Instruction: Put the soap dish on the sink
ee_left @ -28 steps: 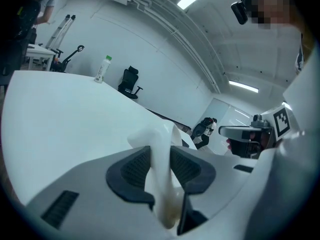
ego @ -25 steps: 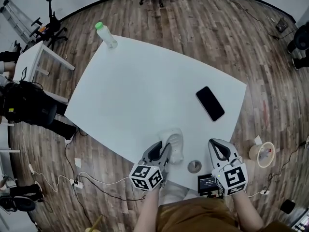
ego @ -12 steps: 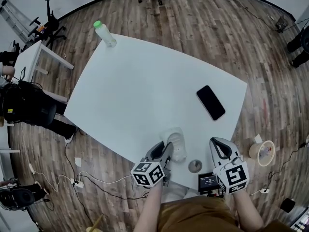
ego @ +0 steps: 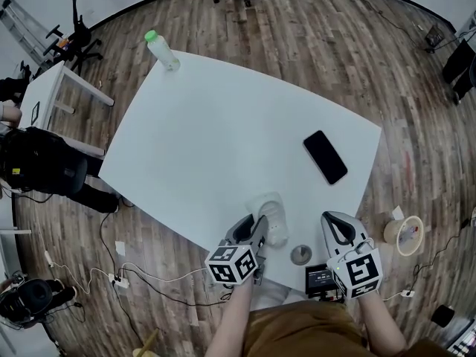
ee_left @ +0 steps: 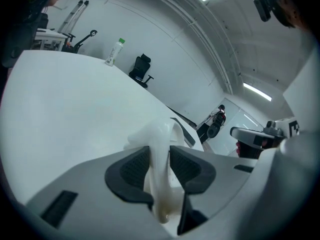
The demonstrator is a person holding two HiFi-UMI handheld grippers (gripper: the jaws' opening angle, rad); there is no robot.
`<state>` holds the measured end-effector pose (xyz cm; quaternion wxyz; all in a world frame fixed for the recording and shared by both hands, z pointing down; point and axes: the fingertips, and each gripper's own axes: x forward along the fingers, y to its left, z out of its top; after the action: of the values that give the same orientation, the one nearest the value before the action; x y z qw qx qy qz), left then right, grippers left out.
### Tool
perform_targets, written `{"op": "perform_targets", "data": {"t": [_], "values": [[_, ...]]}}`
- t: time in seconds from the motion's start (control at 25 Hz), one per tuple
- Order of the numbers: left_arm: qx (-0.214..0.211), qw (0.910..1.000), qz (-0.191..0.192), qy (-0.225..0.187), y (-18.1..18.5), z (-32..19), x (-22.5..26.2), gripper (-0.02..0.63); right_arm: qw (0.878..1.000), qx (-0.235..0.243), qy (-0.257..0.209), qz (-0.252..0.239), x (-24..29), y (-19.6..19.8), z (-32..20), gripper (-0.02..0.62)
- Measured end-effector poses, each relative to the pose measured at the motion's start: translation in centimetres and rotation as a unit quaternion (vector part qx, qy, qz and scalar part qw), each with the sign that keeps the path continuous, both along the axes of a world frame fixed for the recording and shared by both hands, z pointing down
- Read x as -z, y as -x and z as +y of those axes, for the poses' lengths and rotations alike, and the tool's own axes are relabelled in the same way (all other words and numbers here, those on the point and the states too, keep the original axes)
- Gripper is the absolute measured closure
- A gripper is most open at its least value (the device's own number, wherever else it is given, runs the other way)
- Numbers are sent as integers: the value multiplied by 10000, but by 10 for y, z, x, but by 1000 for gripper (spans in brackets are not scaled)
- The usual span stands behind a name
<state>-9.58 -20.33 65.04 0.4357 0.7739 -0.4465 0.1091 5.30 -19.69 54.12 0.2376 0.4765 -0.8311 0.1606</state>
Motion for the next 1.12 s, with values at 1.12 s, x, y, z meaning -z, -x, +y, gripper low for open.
{"op": "perform_targets", "data": {"t": [1.12], "values": [[227,9997,-73,-47,5,-4,15,417,9998,-192,-105,34,11,-5,-1,588]]}}
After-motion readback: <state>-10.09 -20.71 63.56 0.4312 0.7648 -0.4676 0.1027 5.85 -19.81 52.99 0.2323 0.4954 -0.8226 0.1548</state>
